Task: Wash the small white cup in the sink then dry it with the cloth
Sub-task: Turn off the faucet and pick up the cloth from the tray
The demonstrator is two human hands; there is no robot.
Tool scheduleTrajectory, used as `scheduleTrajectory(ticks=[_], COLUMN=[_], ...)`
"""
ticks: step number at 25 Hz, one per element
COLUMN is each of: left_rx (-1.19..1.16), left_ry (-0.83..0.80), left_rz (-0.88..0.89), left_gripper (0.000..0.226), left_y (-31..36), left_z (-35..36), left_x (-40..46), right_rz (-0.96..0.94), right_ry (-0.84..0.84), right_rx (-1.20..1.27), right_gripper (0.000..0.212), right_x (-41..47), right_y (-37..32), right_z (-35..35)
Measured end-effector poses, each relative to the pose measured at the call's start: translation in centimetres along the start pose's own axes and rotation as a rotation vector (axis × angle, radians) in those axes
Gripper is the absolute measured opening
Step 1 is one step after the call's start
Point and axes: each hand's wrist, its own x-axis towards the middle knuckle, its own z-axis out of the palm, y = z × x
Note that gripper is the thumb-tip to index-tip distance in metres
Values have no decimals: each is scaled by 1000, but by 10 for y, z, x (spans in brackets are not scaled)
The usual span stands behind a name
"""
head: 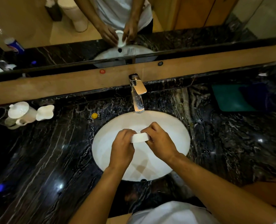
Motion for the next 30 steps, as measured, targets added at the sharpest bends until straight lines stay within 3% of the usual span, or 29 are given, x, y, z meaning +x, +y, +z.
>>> scheduleTrajectory(ticks=[5,10,15,19,21,23,26,28,30], left_rx=[4,29,-243,-534,-605,-820,-1135,-1211,-1254], left_ry=[89,125,-49,-165,-167,-127,-109,-157,-218], left_rz=[28,15,-325,-627,-750,-896,-1035,-1095,-1139], left_gripper=[32,30,28,9,6,7,23,38,57], left_y=[15,31,82,138,168,202,240,260,275], left_z=[2,12,52,104,134,175,217,237,249], left_x=[26,36,51,68,74,84,96,102,104], right_rz=[-11,-61,166,445,458,426,387,391,463], right_ry=[107,71,33,-11,-62,-38,241,417,473], right_rx=[-6,-56,168,383,472,525,291,15,-155], right_gripper=[27,27,24,23,24,21,16,21,34], right_x=[8,20,10,0,-1,0,8,15,25], right_y=[-6,8,62,127,159,204,275,321,361], right_z=[-17,-38,-72,-125,-152,-189,-244,-276,-300])
